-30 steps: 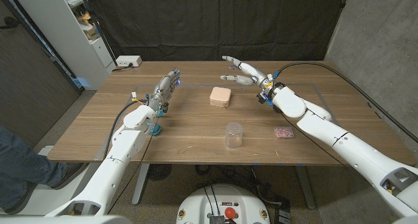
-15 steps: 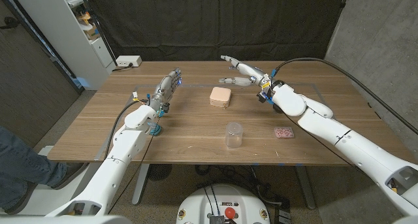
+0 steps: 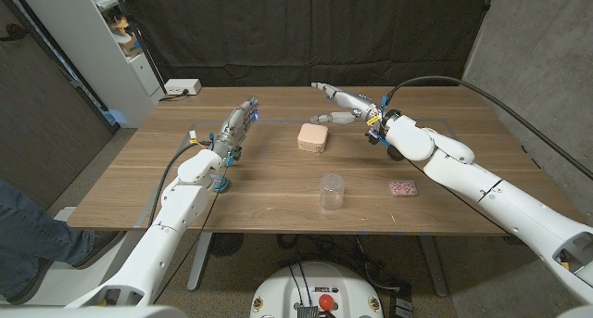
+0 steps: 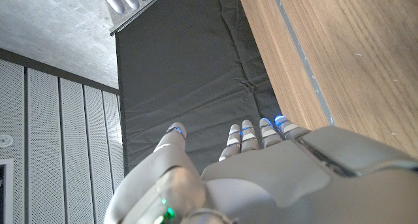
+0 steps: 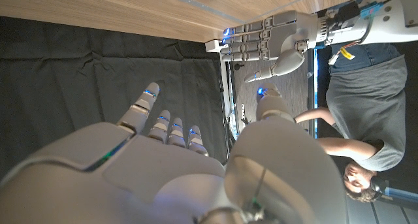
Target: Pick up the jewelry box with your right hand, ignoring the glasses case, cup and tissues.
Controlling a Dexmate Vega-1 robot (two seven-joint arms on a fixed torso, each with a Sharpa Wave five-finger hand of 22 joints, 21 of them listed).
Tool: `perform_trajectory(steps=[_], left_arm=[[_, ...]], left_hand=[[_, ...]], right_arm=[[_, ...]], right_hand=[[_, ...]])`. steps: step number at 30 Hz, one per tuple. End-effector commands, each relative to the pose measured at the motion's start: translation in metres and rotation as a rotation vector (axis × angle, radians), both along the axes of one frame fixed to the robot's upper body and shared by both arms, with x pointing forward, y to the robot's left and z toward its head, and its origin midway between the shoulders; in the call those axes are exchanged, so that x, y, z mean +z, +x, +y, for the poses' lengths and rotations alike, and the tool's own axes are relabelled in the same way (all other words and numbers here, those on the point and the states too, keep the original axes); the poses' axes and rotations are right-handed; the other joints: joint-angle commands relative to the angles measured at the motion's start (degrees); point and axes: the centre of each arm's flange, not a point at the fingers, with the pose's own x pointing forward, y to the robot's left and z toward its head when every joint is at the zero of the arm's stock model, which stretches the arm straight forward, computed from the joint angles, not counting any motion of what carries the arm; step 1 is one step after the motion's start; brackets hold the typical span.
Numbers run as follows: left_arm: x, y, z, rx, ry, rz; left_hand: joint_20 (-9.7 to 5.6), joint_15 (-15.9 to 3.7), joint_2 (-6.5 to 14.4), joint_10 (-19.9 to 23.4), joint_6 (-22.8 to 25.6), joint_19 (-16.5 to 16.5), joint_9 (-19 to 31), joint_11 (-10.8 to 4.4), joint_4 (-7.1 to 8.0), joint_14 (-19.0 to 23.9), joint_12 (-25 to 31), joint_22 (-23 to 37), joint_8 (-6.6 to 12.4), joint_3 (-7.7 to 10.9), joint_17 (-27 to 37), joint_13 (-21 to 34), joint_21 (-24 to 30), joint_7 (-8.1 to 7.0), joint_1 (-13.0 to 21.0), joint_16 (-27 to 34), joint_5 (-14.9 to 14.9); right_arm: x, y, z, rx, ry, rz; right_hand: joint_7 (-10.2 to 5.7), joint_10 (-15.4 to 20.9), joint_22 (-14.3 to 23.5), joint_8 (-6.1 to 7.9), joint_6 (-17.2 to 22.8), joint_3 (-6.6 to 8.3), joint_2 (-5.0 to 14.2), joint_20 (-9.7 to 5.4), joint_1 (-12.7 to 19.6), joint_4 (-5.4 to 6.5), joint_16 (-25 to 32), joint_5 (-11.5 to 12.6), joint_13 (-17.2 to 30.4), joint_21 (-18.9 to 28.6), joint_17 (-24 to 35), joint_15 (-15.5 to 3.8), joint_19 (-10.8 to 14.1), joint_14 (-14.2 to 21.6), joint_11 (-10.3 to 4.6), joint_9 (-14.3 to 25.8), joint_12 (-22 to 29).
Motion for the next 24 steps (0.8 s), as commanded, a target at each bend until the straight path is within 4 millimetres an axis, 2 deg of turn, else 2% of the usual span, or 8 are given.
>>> perform_trajectory(steps=[1, 12, 24], left_arm=[[0.0, -0.001, -0.002, 0.001, 0.006, 0.001], [0.001, 0.0, -0.005, 0.002, 0.016, -0.002], [0.002, 0.002, -0.006, -0.003, 0.012, -0.007]], left_hand=[[0.09, 0.06, 0.5, 0.1, 0.1, -0.2, 0.2, -0.04, -0.23, 0.0, 0.0, 0.3, 0.12, 0.24, 0.1, 0.1, 0.2, 0.16, 0.0, 0.1, -0.1], [0.15, 0.06, 0.5, 0.1, 0.1, -0.3, 0.2, -0.03, -0.3, 0.0, 0.0, 0.3, 0.1, 0.23, 0.1, 0.2, 0.2, 0.16, -0.1, 0.1, -0.1], [0.12, 0.06, 0.5, 0.1, 0.2, -0.3, 0.2, -0.06, -0.37, 0.0, 0.0, 0.3, 0.09, 0.23, 0.1, 0.2, 0.2, 0.12, -0.2, 0.1, -0.1]], right_arm=[[0.003, 0.001, 0.004, -0.03, -0.048, 0.008], [0.005, 0.003, 0.011, -0.053, -0.086, -0.004], [0.008, 0.004, 0.018, -0.088, -0.132, -0.019]], right_hand=[[-0.06, -0.5, 0.3, 0.33, -0.6, -0.29, -0.42, 0.59, 0.6, 0.0, 0.1, 0.5, 0.1, 0.2, 0.1, 0.97, 0.1, -0.1, 0.01, 0.1, 0.1], [-0.23, -0.5, 0.3, 0.61, -0.4, -0.35, -0.63, 0.52, 1.0, 0.06, 0.2, 0.9, 0.1, 0.4, 0.2, 1.04, 0.5, 0.0, -0.07, 0.1, 0.3], [-0.22, -0.6, 0.3, 0.95, -0.1, -0.51, -0.99, 1.43, 1.4, 0.18, 0.3, 1.4, 0.1, 0.5, 0.2, 1.33, 0.8, 0.1, -0.01, 0.1, 0.5]])
